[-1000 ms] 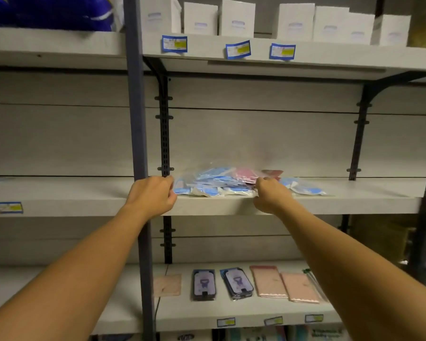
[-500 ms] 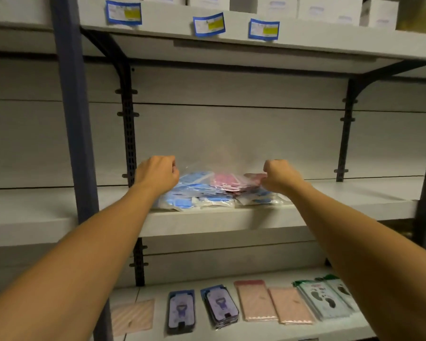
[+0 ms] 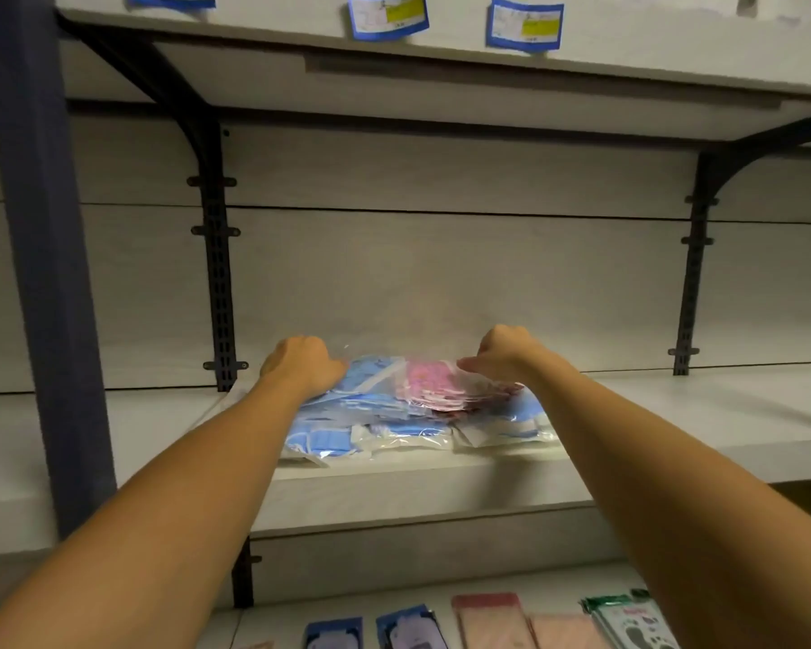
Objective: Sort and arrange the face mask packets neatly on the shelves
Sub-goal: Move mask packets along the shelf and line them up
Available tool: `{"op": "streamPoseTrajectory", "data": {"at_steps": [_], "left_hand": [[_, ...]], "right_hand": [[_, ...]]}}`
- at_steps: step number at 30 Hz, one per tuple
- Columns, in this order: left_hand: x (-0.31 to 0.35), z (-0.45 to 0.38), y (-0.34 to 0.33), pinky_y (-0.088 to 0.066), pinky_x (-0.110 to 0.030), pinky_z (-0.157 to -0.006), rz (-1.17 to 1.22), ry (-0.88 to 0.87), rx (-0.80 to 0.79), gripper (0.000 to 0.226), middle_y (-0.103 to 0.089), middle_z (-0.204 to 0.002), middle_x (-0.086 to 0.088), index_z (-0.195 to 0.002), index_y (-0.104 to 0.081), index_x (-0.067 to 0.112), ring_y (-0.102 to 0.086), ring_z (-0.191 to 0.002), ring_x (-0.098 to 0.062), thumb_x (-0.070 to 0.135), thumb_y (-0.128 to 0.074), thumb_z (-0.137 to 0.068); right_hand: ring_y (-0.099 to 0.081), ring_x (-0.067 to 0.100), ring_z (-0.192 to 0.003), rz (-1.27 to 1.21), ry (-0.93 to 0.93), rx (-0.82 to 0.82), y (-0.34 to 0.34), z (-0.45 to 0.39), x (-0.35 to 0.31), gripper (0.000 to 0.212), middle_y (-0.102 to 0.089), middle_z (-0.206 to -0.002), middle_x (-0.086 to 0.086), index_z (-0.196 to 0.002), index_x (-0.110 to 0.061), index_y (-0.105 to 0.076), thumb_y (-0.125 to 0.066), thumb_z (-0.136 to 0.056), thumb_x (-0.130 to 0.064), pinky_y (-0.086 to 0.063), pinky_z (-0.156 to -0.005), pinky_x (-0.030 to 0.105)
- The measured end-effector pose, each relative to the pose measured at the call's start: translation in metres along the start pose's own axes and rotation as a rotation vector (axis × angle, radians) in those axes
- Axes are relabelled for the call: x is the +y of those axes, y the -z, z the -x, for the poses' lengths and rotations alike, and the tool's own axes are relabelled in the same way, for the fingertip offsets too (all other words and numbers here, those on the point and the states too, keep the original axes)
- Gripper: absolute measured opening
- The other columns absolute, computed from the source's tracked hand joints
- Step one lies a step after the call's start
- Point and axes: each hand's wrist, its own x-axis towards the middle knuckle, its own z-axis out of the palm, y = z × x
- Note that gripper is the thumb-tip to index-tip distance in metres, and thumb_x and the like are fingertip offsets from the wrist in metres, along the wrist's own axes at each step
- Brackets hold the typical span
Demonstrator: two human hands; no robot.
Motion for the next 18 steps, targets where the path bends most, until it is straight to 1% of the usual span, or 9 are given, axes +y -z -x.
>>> {"op": "streamPoseTrajectory", "data": {"at_steps": [1, 3, 5, 7, 10, 13, 15, 16, 18], "left_hand": [[0.001, -0.002, -0.002, -0.05, -0.033, -0.074, 0.01, 0.01, -0.025, 0.051, -0.064, -0.095, -0.013, -0.075, -0.06, 0.011, -0.063, -0.089, -0.033, 0.059, -0.056, -0.093], [0.003, -0.004, -0.003, -0.051, -0.036, -0.086, -0.03, 0.01, -0.056, 0.056, -0.065, -0.104, -0.012, -0.073, -0.059, 0.017, -0.061, -0.1, -0.033, 0.07, -0.051, -0.091], [0.003, -0.004, -0.001, -0.045, -0.039, -0.096, -0.101, 0.007, -0.071, 0.06, -0.065, -0.113, -0.011, -0.075, -0.061, 0.019, -0.058, -0.111, -0.033, 0.075, -0.048, -0.089], [0.002, -0.007, 0.002, -0.042, -0.04, -0.098, -0.097, 0.017, -0.075, 0.061, -0.067, -0.117, -0.01, -0.083, -0.062, 0.018, -0.057, -0.116, -0.032, 0.078, -0.051, -0.086], [0.001, -0.011, 0.006, -0.044, -0.039, -0.097, -0.026, 0.049, -0.106, 0.06, -0.069, -0.11, -0.007, -0.089, -0.066, 0.014, -0.058, -0.113, -0.032, 0.074, -0.062, -0.082], [-0.001, -0.013, 0.009, -0.049, -0.04, -0.097, 0.069, 0.045, -0.088, 0.047, -0.071, -0.101, -0.004, -0.095, -0.069, 0.017, -0.062, -0.107, -0.029, 0.061, -0.075, -0.079], [-0.001, -0.012, 0.012, -0.052, -0.039, -0.095, 0.135, 0.032, -0.043, 0.035, -0.068, -0.106, -0.003, -0.096, -0.066, 0.023, -0.061, -0.105, -0.026, 0.048, -0.083, -0.078], [-0.001, -0.012, 0.015, -0.054, -0.037, -0.091, 0.153, 0.019, -0.018, 0.032, -0.067, -0.106, -0.003, -0.095, -0.063, 0.025, -0.061, -0.102, -0.024, 0.042, -0.085, -0.078], [0.0, -0.011, 0.019, -0.057, -0.036, -0.083, 0.188, -0.013, 0.027, 0.03, -0.066, -0.105, -0.004, -0.095, -0.062, 0.024, -0.063, -0.094, -0.022, 0.03, -0.086, -0.078]], "right_hand": [[-0.057, 0.02, -0.061, -0.034, -0.002, -0.003, -0.004, -0.004, -0.004, 0.048, -0.062, -0.069, 0.006, -0.072, -0.011, -0.065, -0.068, -0.086, -0.057, -0.042, -0.058, 0.027], [-0.059, 0.02, -0.06, -0.098, -0.017, -0.039, -0.012, -0.008, -0.014, 0.055, -0.063, -0.066, 0.005, -0.067, -0.011, -0.064, -0.071, -0.081, -0.064, -0.043, -0.061, 0.027], [-0.061, 0.023, -0.071, -0.127, -0.034, -0.104, -0.016, -0.009, -0.023, 0.056, -0.062, -0.074, 0.004, -0.073, -0.014, -0.061, -0.073, -0.076, -0.068, -0.043, -0.067, 0.029], [-0.059, 0.025, -0.08, -0.123, -0.058, -0.159, -0.017, -0.008, -0.029, 0.056, -0.06, -0.081, 0.004, -0.081, -0.014, -0.056, -0.076, -0.076, -0.066, -0.042, -0.066, 0.03], [-0.058, 0.023, -0.063, -0.105, -0.106, -0.189, -0.015, -0.013, -0.031, 0.05, -0.062, -0.071, 0.007, -0.081, -0.01, -0.059, -0.079, -0.079, -0.056, -0.041, -0.054, 0.028], [-0.061, 0.026, -0.057, -0.09, -0.134, -0.199, -0.015, -0.019, -0.031, 0.042, -0.064, -0.065, 0.012, -0.074, -0.007, -0.064, -0.081, -0.079, -0.046, -0.047, -0.052, 0.026], [-0.064, 0.028, -0.065, -0.103, -0.114, -0.198, -0.014, -0.019, -0.03, 0.035, -0.07, -0.074, 0.015, -0.077, -0.007, -0.069, -0.075, -0.083, -0.041, -0.053, -0.063, 0.029], [-0.067, 0.029, -0.074, -0.118, -0.099, -0.156, -0.012, -0.018, -0.029, 0.035, -0.073, -0.085, 0.016, -0.086, -0.006, -0.073, -0.071, -0.086, -0.041, -0.055, -0.071, 0.03], [-0.068, 0.031, -0.099, -0.174, -0.077, -0.021, -0.004, -0.011, -0.027, 0.036, -0.073, -0.108, 0.016, -0.108, -0.009, -0.074, -0.064, -0.093, -0.041, -0.052, -0.086, 0.031]]}}
